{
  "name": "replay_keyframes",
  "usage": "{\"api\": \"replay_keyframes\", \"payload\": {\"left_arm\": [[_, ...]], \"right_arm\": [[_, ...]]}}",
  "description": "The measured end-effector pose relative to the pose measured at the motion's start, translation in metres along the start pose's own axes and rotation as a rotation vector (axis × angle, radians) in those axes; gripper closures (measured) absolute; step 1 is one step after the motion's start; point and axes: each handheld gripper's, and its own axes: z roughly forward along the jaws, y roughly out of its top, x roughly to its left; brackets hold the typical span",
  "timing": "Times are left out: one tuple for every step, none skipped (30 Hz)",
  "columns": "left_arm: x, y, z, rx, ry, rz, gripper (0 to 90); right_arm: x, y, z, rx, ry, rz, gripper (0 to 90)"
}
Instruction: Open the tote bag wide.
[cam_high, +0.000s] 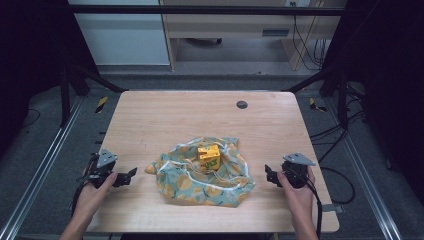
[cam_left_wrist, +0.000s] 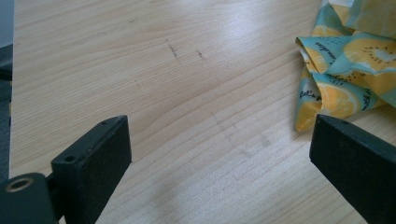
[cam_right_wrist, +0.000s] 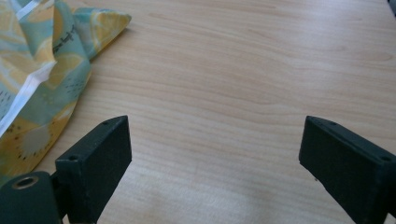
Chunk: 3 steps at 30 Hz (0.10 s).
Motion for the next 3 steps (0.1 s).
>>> {"api": "replay_keyframes", "payload": {"left_arm": [[-0.0009, 0.0003, -0.0008, -0.005, 0.003, -0.004, 5.3], [-0.0023, 0.0012, -0.0022, -0.007, -0.001, -0.003, 5.4], [-0.0033, 0.0016, -0.0025, -0.009, -0.004, 0.0, 5.4]], "right_arm": [[0.0, -0.0019, -0.0021, 0.0, -0.002, -0.001, 9.4], [-0.0003, -0.0064, -0.0042, -0.007, -0.014, -0.016, 9.4], [-0.0003, -0.0064, -0.0042, -0.007, -0.014, -0.016, 9.4]]}}
